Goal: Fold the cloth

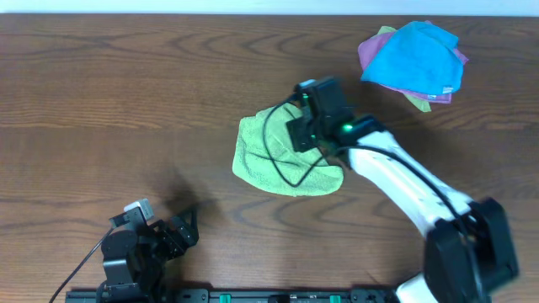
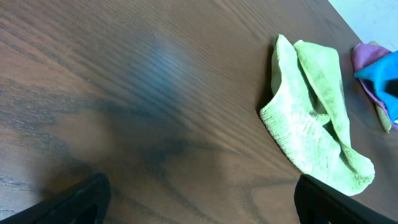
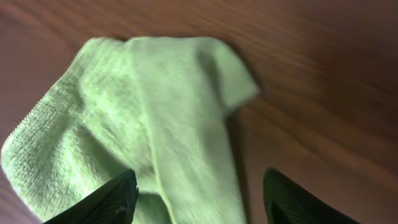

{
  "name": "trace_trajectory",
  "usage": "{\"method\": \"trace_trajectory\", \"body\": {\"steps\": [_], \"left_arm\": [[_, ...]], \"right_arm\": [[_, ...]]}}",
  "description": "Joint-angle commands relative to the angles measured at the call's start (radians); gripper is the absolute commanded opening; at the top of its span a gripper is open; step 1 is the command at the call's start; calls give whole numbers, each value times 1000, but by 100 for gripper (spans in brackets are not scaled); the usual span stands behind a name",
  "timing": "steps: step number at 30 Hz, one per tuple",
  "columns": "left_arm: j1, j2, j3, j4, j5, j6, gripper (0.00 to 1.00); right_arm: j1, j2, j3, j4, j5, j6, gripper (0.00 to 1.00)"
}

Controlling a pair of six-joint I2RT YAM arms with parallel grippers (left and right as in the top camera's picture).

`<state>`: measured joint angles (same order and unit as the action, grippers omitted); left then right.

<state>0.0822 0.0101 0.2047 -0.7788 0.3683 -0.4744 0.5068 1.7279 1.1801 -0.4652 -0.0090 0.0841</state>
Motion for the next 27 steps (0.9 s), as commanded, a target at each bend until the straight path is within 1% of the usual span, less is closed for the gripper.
{"method": "trace_trajectory", "body": {"steps": [1, 7, 10, 16, 25, 27], "left_arm": [[-4, -5, -6, -25, 32, -1, 96], [-4, -5, -6, -26, 32, -1, 96], [-4, -5, -6, -26, 32, 0, 96], [-4, -5, -6, -26, 21, 3, 96], [-4, -5, -6, -29, 21, 3, 96], [-4, -5, -6, -29, 21, 3, 96]], "right_arm": [[27, 97, 69, 8, -6, -87, 65], [42, 245, 220, -11, 12, -127, 65], [48, 270, 271, -29, 12, -127, 65], [82, 278, 284, -29, 13, -169, 63], [97, 339, 284, -24, 43, -176, 57], [97, 341, 284, -23, 43, -180, 58]]}}
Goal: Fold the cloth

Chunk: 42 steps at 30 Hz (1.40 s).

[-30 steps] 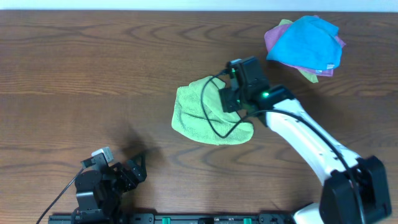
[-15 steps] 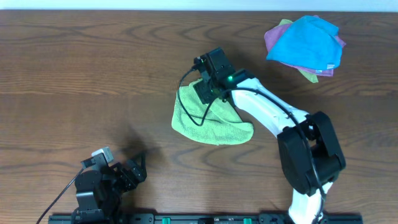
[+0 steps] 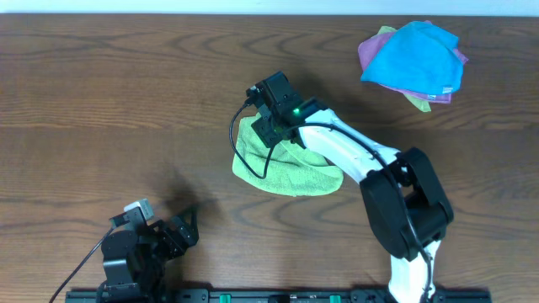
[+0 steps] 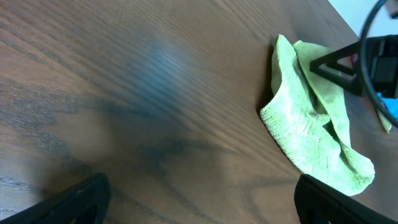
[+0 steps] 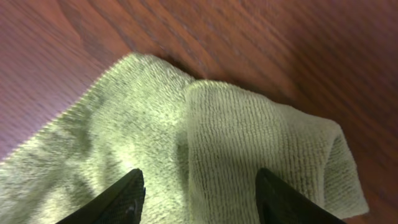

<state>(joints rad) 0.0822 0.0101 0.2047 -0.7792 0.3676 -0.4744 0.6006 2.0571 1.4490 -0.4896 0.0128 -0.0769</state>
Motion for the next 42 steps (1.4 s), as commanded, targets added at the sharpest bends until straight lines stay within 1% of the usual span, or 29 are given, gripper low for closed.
{"method": "trace_trajectory", "body": {"steps": [1, 6, 12, 15, 17, 20, 21, 24, 25, 27, 29, 31, 32, 34, 42], "left_arm": [[-4, -5, -6, -29, 21, 3, 96], [-4, -5, -6, -29, 21, 3, 96], [-4, -5, -6, -29, 21, 3, 96], [-4, -5, -6, -29, 20, 3, 96], [-4, -5, -6, -29, 18, 3, 96], [-4, -5, -6, -29, 18, 3, 96], [-4, -5, -6, -29, 17, 3, 96], [-4, -5, -6, -29, 17, 3, 96], [-4, -5, -6, -29, 17, 3, 96], [-4, -5, -6, -29, 17, 3, 96], [-4, -5, -6, -29, 17, 3, 96], [-4, -5, -6, -29, 16, 3, 96], [-4, -5, -6, -29, 14, 3, 96], [-4, -5, -6, -29, 10, 3, 96], [-4, -5, -6, -29, -12, 3, 96]], "right_arm": [[3, 14, 15, 2, 25, -19, 58], [3, 36, 15, 15, 51, -26, 57], [3, 55, 15, 18, 51, -26, 49], [3, 56, 15, 23, 51, -26, 48], [3, 56, 15, 27, 51, -26, 50], [2, 58, 15, 27, 67, -27, 49], [2, 61, 15, 27, 66, -33, 47], [2, 72, 15, 26, 66, -33, 47], [2, 73, 15, 26, 66, -33, 45], [2, 74, 15, 31, 69, -33, 36], [3, 74, 16, 41, 88, -33, 24], [3, 73, 22, 39, 101, -33, 15], [3, 73, 29, 36, 115, -33, 8], [3, 66, 52, 15, 148, -32, 1], [-1, -44, 92, -39, 309, 37, 1]]}}
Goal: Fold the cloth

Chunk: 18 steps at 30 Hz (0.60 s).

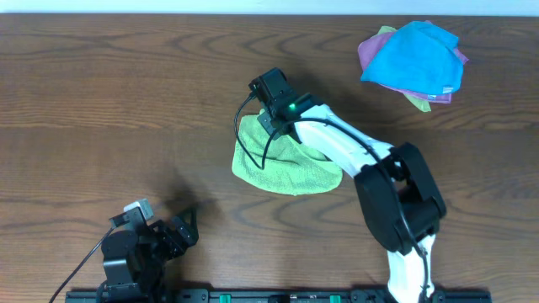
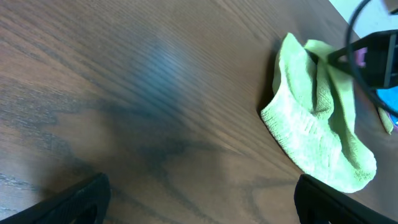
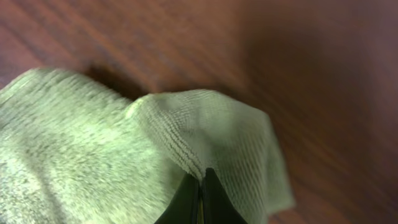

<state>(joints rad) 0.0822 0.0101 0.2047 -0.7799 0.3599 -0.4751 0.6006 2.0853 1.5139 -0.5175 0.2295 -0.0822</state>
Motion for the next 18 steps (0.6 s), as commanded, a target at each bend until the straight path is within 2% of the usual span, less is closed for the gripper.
{"method": "trace_trajectory", "body": {"steps": [1, 10, 14, 18], "left_arm": [[-4, -5, -6, -28, -4, 3, 96], [-4, -5, -6, -28, -4, 4, 96], [-4, -5, -6, -27, -3, 3, 96], [-4, -5, -6, -27, 5, 3, 95]], "right_arm": [[-4, -81, 27, -22, 108, 45, 1], [-92, -97, 27, -196, 193, 189, 1], [-134, -97, 27, -216, 193, 194, 1], [-198, -97, 27, -265, 197, 301, 1]]}}
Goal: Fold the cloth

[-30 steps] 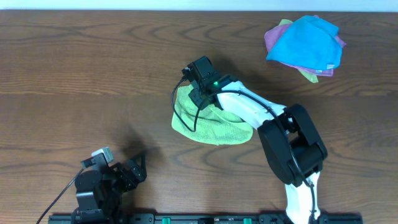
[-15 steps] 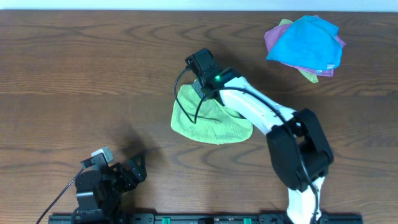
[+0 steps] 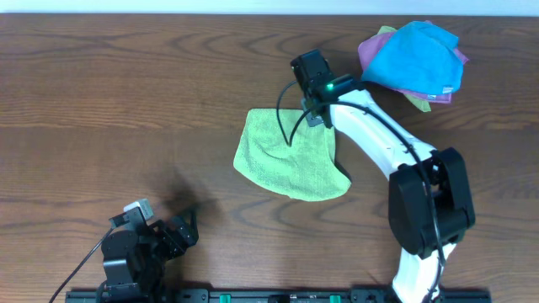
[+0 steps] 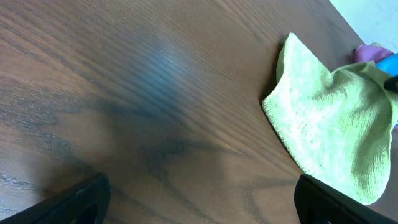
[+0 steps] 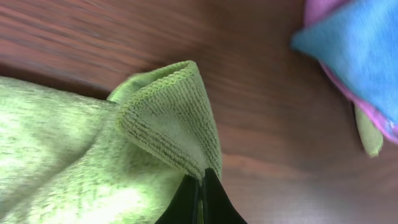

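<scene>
The green cloth (image 3: 286, 158) lies spread in the middle of the table, its far right corner lifted. My right gripper (image 3: 315, 114) is shut on that corner (image 5: 180, 130), pinching the hem between its closed tips (image 5: 200, 186). From the left wrist the cloth (image 4: 329, 134) shows at the right, its far end raised. My left gripper (image 3: 160, 231) rests at the near left edge, its fingers (image 4: 74, 199) wide apart over bare wood.
A pile of blue, pink and yellow-green cloths (image 3: 414, 61) sits at the far right corner, close behind my right gripper, and shows as blue over pink (image 5: 354, 56) in the right wrist view. Brown wooden table (image 3: 126, 93) all around.
My right gripper, still shut on the cloth's corner, has moved right and toward the far side. The cloth has been drawn out wider and flatter.
My right gripper hovered open over the crumpled green cloth, then stood open at its far left end. It was then shut on a fold there. Now it holds that corner farther right, and the cloth has opened out. The left arm stayed parked.
</scene>
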{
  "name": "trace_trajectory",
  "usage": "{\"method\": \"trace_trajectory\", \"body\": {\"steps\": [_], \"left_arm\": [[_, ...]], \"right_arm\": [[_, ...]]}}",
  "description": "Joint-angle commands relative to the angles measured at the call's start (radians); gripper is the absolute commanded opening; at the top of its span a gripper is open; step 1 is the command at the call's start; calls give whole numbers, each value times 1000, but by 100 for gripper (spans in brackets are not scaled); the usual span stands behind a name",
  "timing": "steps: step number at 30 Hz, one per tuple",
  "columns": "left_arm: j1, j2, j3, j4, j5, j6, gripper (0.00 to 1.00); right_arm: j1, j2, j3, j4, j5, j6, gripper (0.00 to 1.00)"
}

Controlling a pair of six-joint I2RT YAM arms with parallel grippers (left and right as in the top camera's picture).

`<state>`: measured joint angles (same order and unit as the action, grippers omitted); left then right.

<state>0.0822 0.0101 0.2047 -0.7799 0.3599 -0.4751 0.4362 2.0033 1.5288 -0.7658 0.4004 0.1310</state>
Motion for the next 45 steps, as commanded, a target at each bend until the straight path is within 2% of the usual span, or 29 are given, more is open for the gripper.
{"method": "trace_trajectory", "body": {"steps": [1, 4, 5, 6, 7, 9, 11, 14, 17, 20, 25, 28, 31, 33, 39, 45], "left_arm": [[-4, -5, -6, -27, 5, 3, 96], [-4, -5, -6, -24, 5, -11, 96], [-4, -5, -6, -20, 5, -28, 96], [-4, -5, -6, -8, 5, -42, 96], [-4, -5, -6, 2, 8, -42, 96], [-4, -4, -5, 7, 19, -42, 96], [-4, 2, -1, 6, 42, -41, 96], [-4, 51, 38, 6, 52, -23, 96], [-4, 154, 117, -2, 41, 20, 96], [-5, 351, 235, -41, 15, 89, 96], [-5, 668, 387, -70, 32, 117, 96], [-5, 850, 468, -106, 43, 127, 96], [-29, 1131, 587, -145, 106, 245, 96], [-60, 1221, 622, -137, 127, 255, 96], [-131, 1360, 644, 0, 203, 263, 96], [-145, 1478, 644, 278, 401, 281, 96]], "right_arm": [[-59, -15, 12, -48, 46, 145, 1], [-108, -15, 12, -109, 121, 237, 2], [-118, -15, 12, -121, 143, 254, 9], [-131, -16, 12, -134, 171, 274, 20], [-143, -16, 12, -145, 187, 284, 46], [-154, -17, 12, -165, 187, 301, 76], [-154, -31, 12, -182, 185, 324, 93], [-148, -72, 12, -180, 124, 325, 96], [-149, -140, 12, -180, -37, 324, 96], [-156, -224, 12, -180, -202, 276, 97], [-156, -319, -12, -230, -319, 203, 97], [-164, -394, -94, -229, -396, 201, 97], [-188, -581, -352, -128, -541, 201, 96], [-197, -673, -465, -75, -594, 201, 95], [-224, -908, -721, 36, -732, 205, 92], [-235, -1044, -865, 77, -847, 204, 91]]}}
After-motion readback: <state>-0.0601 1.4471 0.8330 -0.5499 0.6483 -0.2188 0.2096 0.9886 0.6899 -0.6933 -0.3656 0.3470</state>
